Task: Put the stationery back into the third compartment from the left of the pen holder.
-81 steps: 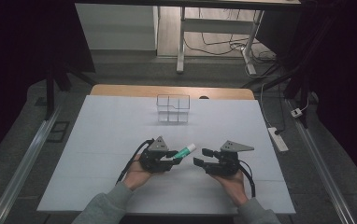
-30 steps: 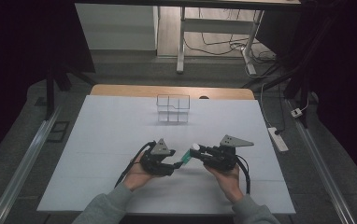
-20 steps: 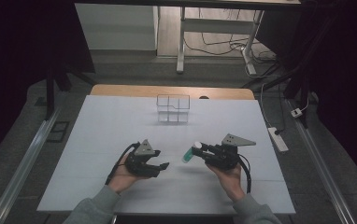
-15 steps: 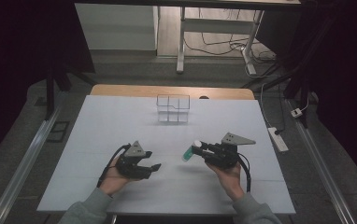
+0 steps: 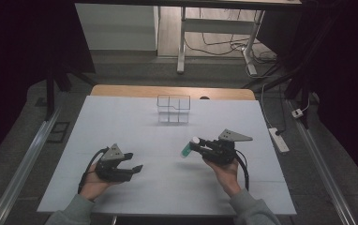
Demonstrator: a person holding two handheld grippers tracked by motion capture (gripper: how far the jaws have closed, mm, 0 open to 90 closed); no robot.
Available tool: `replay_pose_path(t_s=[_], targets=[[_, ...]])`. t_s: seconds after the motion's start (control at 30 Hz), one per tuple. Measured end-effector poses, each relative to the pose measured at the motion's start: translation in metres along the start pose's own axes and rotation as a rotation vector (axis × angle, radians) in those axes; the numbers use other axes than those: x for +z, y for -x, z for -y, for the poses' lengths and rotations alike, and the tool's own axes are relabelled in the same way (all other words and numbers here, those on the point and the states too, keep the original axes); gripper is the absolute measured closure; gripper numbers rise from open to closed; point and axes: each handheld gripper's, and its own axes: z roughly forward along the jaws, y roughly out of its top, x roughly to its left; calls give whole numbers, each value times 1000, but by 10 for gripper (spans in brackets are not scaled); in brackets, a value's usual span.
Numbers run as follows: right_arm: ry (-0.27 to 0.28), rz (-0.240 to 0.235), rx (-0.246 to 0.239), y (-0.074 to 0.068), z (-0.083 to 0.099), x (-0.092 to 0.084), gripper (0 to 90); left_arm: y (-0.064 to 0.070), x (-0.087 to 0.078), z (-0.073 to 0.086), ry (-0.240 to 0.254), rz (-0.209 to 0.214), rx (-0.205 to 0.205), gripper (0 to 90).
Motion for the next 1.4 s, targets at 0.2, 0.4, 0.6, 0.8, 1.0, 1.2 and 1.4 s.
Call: replay_pose_path(t_s=[0.2,0.4,0.6,0.8,1.0,1.2,1.4], targets=[[14,21,4,4,-5,-1,649,-6,-5,7,6,-23,-30,351],[26,31,3,8,-14,4,649,-10,-7,11,0,-30,-40,339],[30,45,-7,13,-27,12,649,-12,-11,12,7,-42,-49,336],[37,67,-24,19,-44,19,649,-12,-11,13,0,-48,-51,323],[48,93,-40,25,-61,27,648,-13,-11,12,10,-33,-62,318],[60,129,-35,35,-73,38,649,-14,-13,14,9,-42,-55,318],[67,172,-31,48,-90,50,648,-14,-14,16,7,-50,-56,317]])
